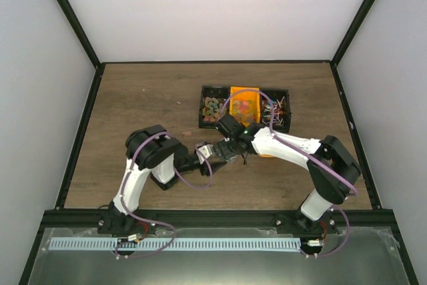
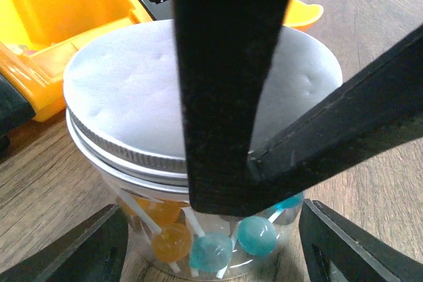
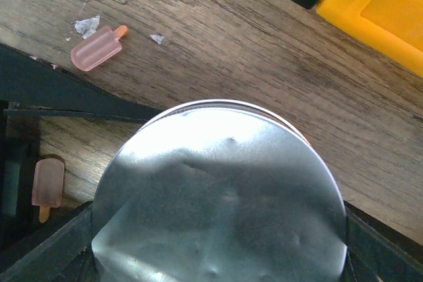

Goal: Pack the candies
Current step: Screw the bottle lid onto the packing bottle.

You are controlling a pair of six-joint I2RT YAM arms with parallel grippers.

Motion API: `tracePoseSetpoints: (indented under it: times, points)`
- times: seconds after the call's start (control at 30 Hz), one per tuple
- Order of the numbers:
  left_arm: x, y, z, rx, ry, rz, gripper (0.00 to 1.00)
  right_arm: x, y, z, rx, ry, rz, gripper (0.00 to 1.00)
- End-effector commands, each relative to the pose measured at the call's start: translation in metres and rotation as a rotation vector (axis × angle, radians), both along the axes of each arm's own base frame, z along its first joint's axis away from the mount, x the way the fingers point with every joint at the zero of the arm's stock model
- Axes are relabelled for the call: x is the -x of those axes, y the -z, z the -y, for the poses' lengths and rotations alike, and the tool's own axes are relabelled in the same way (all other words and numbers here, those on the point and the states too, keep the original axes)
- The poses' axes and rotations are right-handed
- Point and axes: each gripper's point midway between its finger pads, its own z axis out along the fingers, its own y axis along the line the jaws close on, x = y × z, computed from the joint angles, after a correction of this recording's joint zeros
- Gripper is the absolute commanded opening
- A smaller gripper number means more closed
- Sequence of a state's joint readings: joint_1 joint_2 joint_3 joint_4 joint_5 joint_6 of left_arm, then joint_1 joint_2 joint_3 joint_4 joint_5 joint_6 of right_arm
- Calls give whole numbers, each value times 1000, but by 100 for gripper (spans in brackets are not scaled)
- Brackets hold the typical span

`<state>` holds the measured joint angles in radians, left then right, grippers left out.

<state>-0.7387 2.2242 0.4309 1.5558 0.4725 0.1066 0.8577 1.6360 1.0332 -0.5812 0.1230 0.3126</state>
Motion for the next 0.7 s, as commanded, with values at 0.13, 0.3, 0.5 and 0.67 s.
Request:
tracePoseSetpoints:
  times: [0.13, 0.3, 0.5, 0.67]
  points:
    - [94, 19, 32, 96, 402, -147, 62, 93, 83, -37, 7, -320, -289, 88]
    - [96, 23, 31, 91, 407, -161, 89, 94, 85, -37, 6, -320, -293, 88]
    - [88, 17, 34, 95, 359, -117, 100, 96, 84, -39, -5, -329, -299, 88]
    - [65, 19, 38, 93, 251, -83, 100, 100, 78, -42, -41, -345, -307, 88]
